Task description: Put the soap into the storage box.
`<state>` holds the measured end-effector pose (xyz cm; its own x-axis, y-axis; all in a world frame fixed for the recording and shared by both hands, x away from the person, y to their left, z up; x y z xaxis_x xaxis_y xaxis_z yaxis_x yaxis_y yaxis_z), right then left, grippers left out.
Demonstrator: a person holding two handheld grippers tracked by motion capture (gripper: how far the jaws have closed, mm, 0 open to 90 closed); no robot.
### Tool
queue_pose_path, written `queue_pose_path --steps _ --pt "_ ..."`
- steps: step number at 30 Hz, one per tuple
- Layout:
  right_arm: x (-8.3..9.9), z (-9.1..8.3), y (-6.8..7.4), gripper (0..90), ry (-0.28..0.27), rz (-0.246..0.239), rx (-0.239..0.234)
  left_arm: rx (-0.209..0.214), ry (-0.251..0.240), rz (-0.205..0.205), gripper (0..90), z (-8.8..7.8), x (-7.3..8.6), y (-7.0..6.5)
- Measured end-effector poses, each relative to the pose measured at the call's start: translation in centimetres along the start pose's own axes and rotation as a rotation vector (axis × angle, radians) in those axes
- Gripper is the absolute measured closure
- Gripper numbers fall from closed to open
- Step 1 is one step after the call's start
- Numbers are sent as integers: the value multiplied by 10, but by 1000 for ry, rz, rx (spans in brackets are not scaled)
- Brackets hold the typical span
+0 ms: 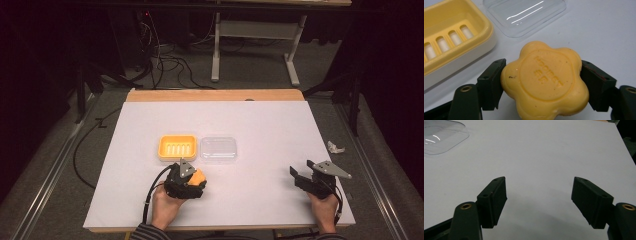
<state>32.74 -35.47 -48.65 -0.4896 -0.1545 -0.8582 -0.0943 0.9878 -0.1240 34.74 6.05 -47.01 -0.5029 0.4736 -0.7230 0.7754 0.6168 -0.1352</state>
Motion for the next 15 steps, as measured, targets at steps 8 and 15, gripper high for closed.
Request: queue_pose_path --steps 8,15 --pt "0 0 0 287 -1 0 1 -1 -12 -7 277 -9 -5 3" --pt "0 0 -2 283 2 24 8 8 -19 -17 277 -21 -12 5"
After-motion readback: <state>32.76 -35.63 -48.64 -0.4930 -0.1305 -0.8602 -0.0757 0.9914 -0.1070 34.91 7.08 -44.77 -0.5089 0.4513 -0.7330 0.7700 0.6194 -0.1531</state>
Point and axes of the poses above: each handheld gripper's, and its own axes: z roughly forward along the jaws, x roughly out of its underside, y roughly to its left, the point moved 2 cm from there along z, roughly forward along the jaws, and after that the axes turned 11 degrees about x, right-handed, at the moved point
